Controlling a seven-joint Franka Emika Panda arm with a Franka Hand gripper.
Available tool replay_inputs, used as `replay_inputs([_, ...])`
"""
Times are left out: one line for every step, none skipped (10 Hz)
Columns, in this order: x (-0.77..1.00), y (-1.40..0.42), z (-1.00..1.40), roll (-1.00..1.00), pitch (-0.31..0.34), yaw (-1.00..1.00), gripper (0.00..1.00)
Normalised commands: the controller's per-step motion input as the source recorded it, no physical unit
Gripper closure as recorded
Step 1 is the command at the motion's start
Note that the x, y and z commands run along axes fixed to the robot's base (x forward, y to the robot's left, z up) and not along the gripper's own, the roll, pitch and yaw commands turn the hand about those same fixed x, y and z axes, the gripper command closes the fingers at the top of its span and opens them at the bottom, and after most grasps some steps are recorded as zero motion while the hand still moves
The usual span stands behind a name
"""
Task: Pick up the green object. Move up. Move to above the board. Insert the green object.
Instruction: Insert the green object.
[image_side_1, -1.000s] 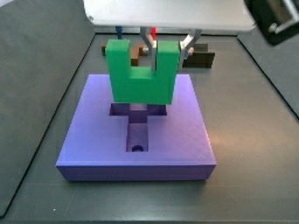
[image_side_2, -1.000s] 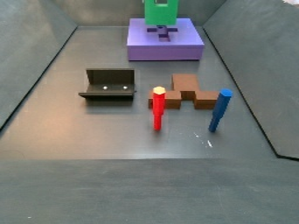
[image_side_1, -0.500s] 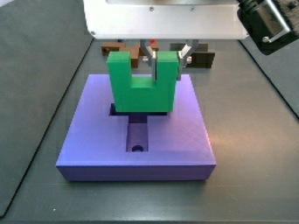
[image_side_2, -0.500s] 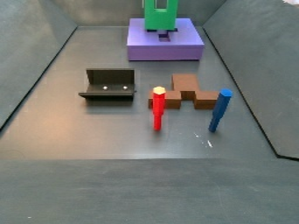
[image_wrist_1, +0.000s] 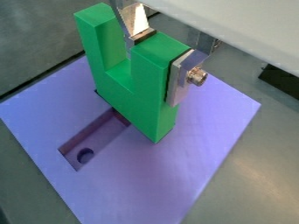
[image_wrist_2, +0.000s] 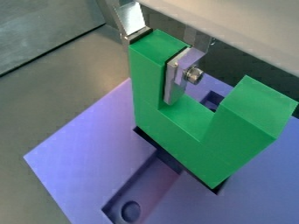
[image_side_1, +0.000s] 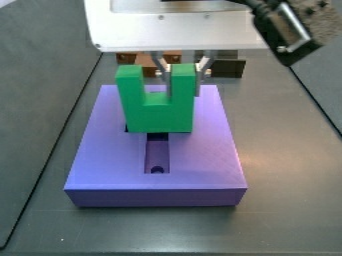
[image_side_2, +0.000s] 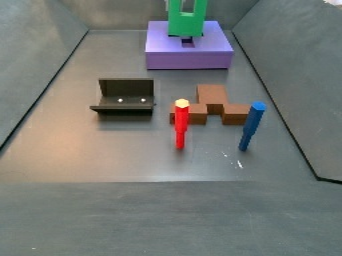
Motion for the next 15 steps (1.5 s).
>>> replay_inputs([-0.18, 0.07, 0.00, 0.05, -0.074, 0.14, 1.00])
replay_inputs([-0.01, 0.01, -0.04, 0.11, -0.057, 0.27, 1.00])
replay_inputs([0.00, 0.00, -0.10, 0.11, -0.010, 0.18, 1.00])
replay_inputs([0.00, 0.00, -0.15, 0.10, -0.010, 0.16, 1.00])
replay_inputs([0.00, -0.04, -0.17, 0.11, 0.000, 0.05, 1.00])
replay_inputs([0.00, -0.03, -0.14, 0.06, 0.000, 0.00, 1.00])
replay_inputs([-0.02, -0.01, -0.19, 0.08, 0.000, 0.00, 1.00])
replay_inputs([-0.05, -0.01, -0.18, 0.05, 0.000, -0.03, 1.00])
replay_inputs([-0.06, -0.01, -0.23, 0.04, -0.013, -0.03, 1.00])
replay_inputs([0.00, 0.00, -0.60, 0.15, -0.014, 0.00, 1.00])
replay_inputs([0.00, -0.01, -0.94, 0.20, -0.064, 0.00, 1.00])
replay_inputs([-0.07, -0.03, -0.99, 0.18, -0.060, 0.00, 1.00])
replay_inputs([-0.07, -0.06, -1.00, 0.16, -0.061, 0.00, 1.00])
replay_inputs([-0.06, -0.11, -1.00, 0.14, -0.063, -0.01, 1.00])
replay_inputs([-0.03, -0.19, -1.00, 0.16, -0.044, -0.01, 1.00])
